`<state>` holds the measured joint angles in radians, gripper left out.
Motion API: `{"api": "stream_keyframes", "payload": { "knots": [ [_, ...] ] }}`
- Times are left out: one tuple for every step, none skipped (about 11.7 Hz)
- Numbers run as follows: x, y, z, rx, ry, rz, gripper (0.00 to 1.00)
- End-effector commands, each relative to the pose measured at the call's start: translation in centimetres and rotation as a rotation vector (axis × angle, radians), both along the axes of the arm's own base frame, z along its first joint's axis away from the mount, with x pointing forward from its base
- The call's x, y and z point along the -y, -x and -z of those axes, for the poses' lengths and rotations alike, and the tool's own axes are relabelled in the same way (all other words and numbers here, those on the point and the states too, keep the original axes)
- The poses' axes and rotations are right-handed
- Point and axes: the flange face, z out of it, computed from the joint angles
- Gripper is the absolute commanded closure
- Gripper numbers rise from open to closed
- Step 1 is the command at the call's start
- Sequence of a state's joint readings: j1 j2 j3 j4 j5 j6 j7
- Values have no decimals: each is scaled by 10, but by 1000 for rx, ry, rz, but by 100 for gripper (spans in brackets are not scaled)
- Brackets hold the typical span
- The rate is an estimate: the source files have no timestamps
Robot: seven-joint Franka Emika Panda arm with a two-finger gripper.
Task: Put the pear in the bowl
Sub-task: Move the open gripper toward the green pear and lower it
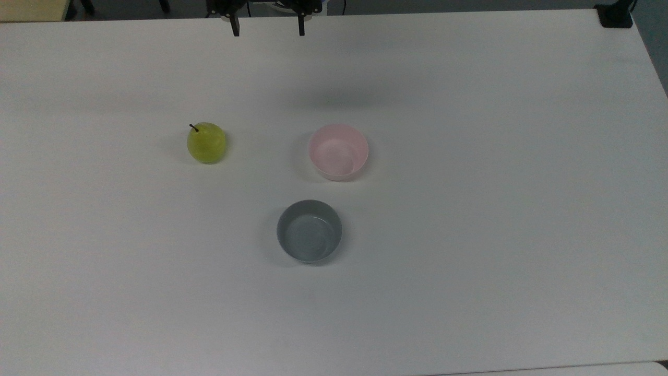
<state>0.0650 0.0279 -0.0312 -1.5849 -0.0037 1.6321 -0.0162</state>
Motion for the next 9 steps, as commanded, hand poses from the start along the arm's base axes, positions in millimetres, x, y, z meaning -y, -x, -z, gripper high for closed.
{"api": "stream_keyframes", "payload": {
  "knots": [
    [-1, 5, -4, -6, 23, 6, 0],
    [0, 5, -4, -6, 25, 6, 0],
    [0, 5, -3, -7, 25, 6, 0],
    [-1, 5, -3, -7, 25, 5, 0],
    [0, 4, -3, -4, 25, 6, 0],
    [4, 4, -3, -3, 24, 12, 0],
    [12, 4, -3, -3, 24, 22, 0],
    [22, 3, -2, -2, 25, 34, 0],
    [30, 2, 1, -5, 30, 40, 0]
  ]
}}
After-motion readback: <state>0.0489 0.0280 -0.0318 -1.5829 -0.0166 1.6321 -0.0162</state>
